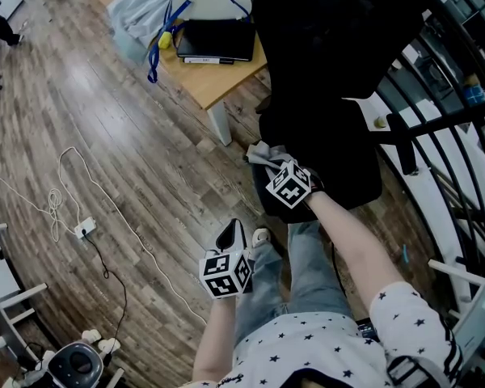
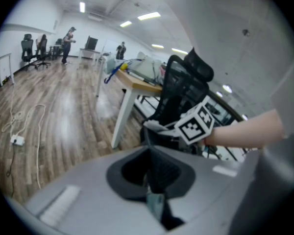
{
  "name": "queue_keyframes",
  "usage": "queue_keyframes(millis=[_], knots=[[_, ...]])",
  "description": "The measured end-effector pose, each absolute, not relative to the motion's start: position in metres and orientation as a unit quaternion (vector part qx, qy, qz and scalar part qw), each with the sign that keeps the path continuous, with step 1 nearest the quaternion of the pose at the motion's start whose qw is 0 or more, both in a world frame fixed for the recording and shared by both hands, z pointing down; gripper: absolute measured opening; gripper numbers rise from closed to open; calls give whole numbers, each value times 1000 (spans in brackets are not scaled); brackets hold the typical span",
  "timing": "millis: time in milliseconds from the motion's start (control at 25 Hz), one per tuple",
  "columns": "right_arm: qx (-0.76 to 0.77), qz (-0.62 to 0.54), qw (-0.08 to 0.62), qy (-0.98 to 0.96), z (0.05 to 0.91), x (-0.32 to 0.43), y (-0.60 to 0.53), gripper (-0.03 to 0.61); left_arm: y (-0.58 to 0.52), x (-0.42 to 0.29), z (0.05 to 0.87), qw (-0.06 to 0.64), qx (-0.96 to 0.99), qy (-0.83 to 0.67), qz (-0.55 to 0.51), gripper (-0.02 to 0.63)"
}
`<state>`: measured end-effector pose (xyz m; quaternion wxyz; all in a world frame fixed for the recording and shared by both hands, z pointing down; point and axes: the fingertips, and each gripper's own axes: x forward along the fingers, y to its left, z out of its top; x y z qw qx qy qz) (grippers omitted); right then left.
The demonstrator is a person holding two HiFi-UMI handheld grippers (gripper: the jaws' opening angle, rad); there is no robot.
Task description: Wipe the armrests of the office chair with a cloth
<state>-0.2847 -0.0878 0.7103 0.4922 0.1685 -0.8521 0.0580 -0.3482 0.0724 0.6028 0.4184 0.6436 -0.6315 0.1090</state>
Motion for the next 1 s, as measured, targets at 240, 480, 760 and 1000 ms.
queue_keyframes(millis=[240, 480, 760, 1000], knots=[[172, 63, 493, -850, 710, -279, -69, 25, 81, -349, 602, 419, 648, -627, 111, 8], [163, 65, 498, -849, 710, -274, -48, 25, 83, -346, 598, 415, 655, -622, 109, 8], [159, 69, 502, -848, 709, -268, -27, 25, 87, -342, 598, 415, 656, -622, 106, 8], [146, 74, 502, -850, 709, -259, 0, 25, 96, -336, 598, 415, 652, -626, 102, 8]])
